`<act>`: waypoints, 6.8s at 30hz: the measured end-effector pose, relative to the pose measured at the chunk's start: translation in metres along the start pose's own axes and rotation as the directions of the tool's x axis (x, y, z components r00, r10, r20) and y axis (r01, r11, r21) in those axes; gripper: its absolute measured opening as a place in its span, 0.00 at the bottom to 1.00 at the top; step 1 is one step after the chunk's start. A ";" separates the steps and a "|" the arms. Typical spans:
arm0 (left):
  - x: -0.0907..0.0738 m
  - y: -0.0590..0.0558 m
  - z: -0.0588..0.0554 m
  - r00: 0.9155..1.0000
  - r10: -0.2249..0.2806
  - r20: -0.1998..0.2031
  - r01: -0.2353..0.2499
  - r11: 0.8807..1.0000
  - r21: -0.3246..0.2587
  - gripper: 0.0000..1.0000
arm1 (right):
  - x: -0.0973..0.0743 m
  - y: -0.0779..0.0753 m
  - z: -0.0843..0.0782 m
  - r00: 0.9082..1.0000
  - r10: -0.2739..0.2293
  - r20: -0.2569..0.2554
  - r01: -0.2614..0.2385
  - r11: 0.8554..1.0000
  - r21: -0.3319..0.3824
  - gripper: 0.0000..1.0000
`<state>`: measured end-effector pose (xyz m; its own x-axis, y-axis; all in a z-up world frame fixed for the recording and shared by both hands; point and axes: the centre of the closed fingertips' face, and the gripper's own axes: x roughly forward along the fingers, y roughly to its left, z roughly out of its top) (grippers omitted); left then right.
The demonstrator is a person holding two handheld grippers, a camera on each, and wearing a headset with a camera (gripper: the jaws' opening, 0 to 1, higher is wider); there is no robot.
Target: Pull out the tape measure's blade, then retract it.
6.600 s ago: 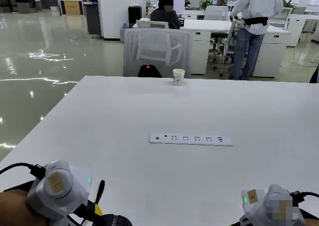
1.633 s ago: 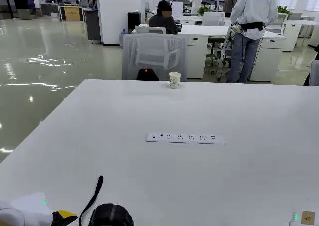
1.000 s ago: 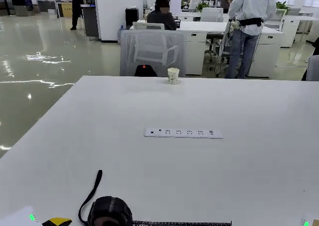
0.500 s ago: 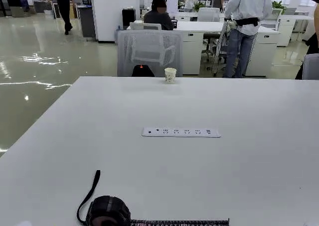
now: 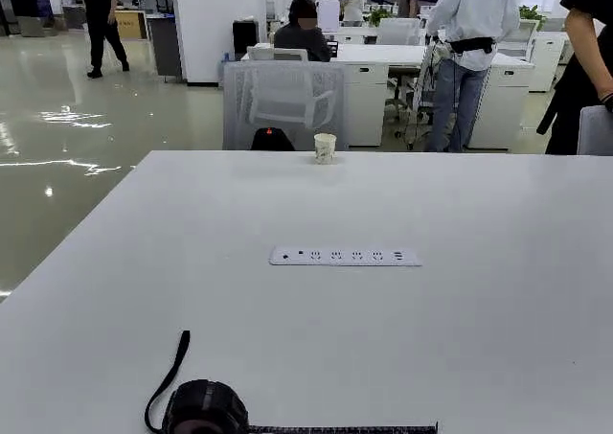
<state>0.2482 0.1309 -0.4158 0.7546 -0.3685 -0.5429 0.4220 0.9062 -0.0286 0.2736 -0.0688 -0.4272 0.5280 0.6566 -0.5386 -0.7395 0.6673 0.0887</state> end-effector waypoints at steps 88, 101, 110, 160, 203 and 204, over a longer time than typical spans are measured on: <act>0.030 0.007 0.002 0.994 0.112 0.006 -0.112 0.991 -0.077 0.99 | 0.011 -0.003 -0.020 0.983 0.157 -0.098 -0.164 0.985 -0.063 0.99; 0.042 0.016 0.005 0.991 0.134 0.011 -0.133 0.987 -0.092 0.99 | 0.018 -0.019 -0.023 0.963 0.212 -0.164 -0.234 0.964 -0.127 0.96; 0.051 0.025 0.006 0.988 0.157 0.004 -0.156 0.982 -0.107 0.99 | 0.024 -0.029 -0.026 0.944 0.243 -0.225 -0.285 0.941 -0.181 0.89; 0.104 0.063 0.005 0.972 0.235 -0.031 -0.235 0.940 -0.248 0.92 | 0.070 -0.094 -0.026 0.867 0.257 -0.426 -0.421 0.836 -0.351 0.34; 0.118 0.086 -0.013 0.946 0.301 -0.123 -0.325 0.882 -0.342 0.64 | 0.093 -0.099 -0.043 0.794 0.255 -0.552 -0.527 0.741 -0.416 0.12; 0.118 0.086 -0.013 0.945 0.302 -0.124 -0.326 0.882 -0.341 0.64 | 0.093 -0.099 -0.043 0.794 0.253 -0.553 -0.528 0.738 -0.421 0.11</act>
<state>0.3673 0.1684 -0.4930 0.7784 -0.0493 -0.6259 -0.0456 0.9898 -0.1347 0.3778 -0.0891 -0.5220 0.0013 0.4956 -0.8686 -1.0000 -0.0021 -0.0027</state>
